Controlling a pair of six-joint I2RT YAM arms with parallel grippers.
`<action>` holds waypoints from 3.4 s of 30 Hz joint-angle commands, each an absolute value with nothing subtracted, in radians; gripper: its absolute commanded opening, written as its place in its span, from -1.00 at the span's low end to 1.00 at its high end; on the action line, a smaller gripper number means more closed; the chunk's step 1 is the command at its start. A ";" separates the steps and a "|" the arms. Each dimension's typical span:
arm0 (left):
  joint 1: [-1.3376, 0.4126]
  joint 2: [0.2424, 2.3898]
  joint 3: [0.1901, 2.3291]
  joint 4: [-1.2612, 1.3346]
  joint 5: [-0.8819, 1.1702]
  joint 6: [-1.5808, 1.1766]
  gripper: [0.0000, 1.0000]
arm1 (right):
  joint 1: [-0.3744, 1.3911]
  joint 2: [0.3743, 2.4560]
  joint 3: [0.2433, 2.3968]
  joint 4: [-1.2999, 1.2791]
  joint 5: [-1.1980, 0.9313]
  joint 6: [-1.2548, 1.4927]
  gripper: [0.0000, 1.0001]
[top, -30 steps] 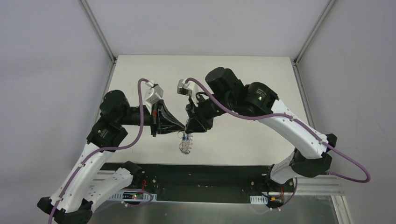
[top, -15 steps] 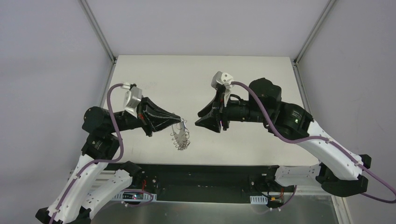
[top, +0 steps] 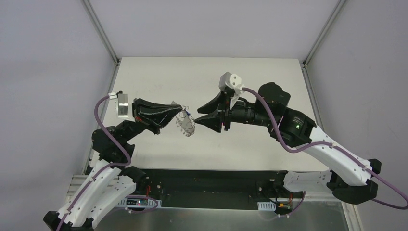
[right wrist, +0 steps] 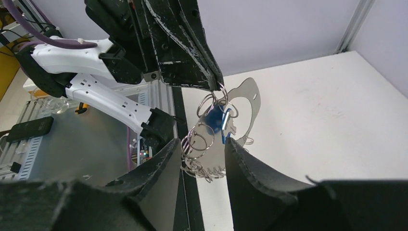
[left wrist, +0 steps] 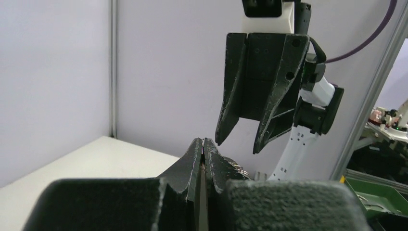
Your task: Put the keys on the keyring
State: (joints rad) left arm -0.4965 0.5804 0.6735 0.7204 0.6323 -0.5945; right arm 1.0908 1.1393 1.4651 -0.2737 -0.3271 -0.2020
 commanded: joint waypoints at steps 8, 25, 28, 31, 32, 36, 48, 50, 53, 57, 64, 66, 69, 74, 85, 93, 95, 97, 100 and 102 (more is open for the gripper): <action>-0.499 0.630 0.615 1.249 0.506 -0.616 -1.00 | 1.097 1.123 1.524 -0.163 -0.319 -0.255 -0.16; -0.516 0.770 0.694 1.508 0.498 -0.782 -1.00 | 1.096 1.271 1.838 -0.435 -0.471 -0.434 -0.14; -0.517 0.767 0.703 1.508 0.506 -0.799 -1.00 | 1.096 1.312 1.902 -0.524 -0.489 -0.497 -0.15; -0.517 0.759 0.705 1.508 0.512 -0.807 -1.00 | 1.093 1.359 1.983 -0.603 -0.513 -0.545 -0.20; -0.517 0.755 0.703 1.508 0.511 -0.811 -1.00 | 1.090 1.377 2.013 -0.628 -0.530 -0.555 -0.21; -0.517 0.744 0.696 1.508 0.512 -0.819 -1.00 | 1.080 1.435 2.120 -0.705 -0.588 -0.592 -0.24; -0.517 0.724 0.700 1.508 0.514 -0.864 -1.00 | 1.052 1.505 2.233 -0.705 -0.721 -0.580 -0.28; -0.518 0.718 0.699 1.508 0.514 -0.864 -1.00 | 1.050 1.506 2.224 -0.673 -0.734 -0.571 -0.29; -0.518 0.713 0.700 1.508 0.515 -0.871 -1.00 | 1.050 1.507 2.205 -0.610 -0.731 -0.549 -0.30; -0.518 0.705 0.702 1.508 0.519 -0.877 -1.00 | 1.049 1.519 2.202 -0.559 -0.734 -0.527 -0.31; -0.518 0.700 0.701 1.508 0.526 -0.878 -1.00 | 1.051 1.547 2.210 -0.490 -0.759 -0.482 -0.31; -0.518 0.696 0.699 1.509 0.529 -0.877 -1.00 | 1.049 1.563 2.225 -0.489 -0.769 -0.472 -0.31; -0.517 0.694 0.698 1.508 0.530 -0.873 -1.00 | 1.050 1.568 2.223 -0.481 -0.784 -0.462 -0.32; -0.518 0.690 0.697 1.508 0.531 -0.873 -1.00 | 1.050 1.575 2.223 -0.473 -0.797 -0.450 -0.35; -0.518 0.693 0.696 1.508 0.534 -0.869 -1.00 | 1.050 1.552 2.192 -0.488 -0.834 -0.452 -0.42; -0.518 0.697 0.695 1.508 0.537 -0.867 -1.00 | 1.049 1.557 2.192 -0.490 -0.858 -0.434 -0.44; -0.518 0.699 0.699 1.508 0.538 -0.868 -1.00 | 1.049 1.559 2.193 -0.483 -0.866 -0.426 -0.44; -0.518 0.700 0.699 1.508 0.538 -0.867 -1.00 | 1.050 1.563 2.196 -0.474 -0.872 -0.416 -0.44; -0.519 0.699 0.701 1.509 0.541 -0.867 -1.00 | 1.050 1.571 2.202 -0.467 -0.875 -0.408 -0.45; -0.518 0.698 0.700 1.508 0.541 -0.867 -1.00 | 1.050 1.576 2.205 -0.459 -0.881 -0.401 -0.46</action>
